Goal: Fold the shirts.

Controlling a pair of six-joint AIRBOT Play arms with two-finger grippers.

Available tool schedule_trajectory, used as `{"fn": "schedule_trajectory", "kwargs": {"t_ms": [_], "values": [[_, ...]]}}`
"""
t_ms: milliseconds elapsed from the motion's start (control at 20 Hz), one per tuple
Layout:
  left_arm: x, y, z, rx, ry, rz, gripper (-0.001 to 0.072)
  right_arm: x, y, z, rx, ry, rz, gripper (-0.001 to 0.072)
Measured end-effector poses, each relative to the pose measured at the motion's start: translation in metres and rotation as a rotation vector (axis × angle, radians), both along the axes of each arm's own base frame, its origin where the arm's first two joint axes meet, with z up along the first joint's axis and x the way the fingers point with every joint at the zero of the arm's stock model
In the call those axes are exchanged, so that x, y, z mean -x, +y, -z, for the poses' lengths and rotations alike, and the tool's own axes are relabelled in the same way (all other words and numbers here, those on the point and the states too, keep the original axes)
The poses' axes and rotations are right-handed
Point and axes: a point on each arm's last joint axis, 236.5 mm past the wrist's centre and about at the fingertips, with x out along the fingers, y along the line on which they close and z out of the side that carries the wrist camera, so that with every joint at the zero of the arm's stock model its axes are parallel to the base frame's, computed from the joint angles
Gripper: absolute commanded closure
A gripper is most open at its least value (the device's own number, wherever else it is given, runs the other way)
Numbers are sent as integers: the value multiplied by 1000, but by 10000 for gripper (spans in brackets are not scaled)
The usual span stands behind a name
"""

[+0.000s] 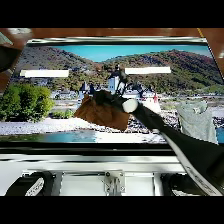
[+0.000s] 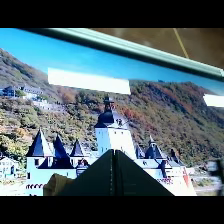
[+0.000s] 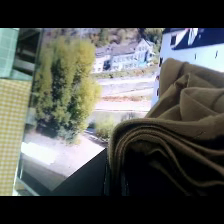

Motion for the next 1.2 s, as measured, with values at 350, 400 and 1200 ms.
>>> {"fn": "schedule_trajectory", "kwargs": {"t_ms": [350, 400, 1200], "values": [[64, 2, -20, -4, -15, -7, 665, -28, 49, 20, -62, 9, 69, 184], [65, 1, -17, -7, -2, -5, 665, -34, 46, 12, -61, -14, 69, 184], [37, 3, 17, -45, 104, 20, 665, 39, -251, 128, 409, 570, -178, 35]]}}
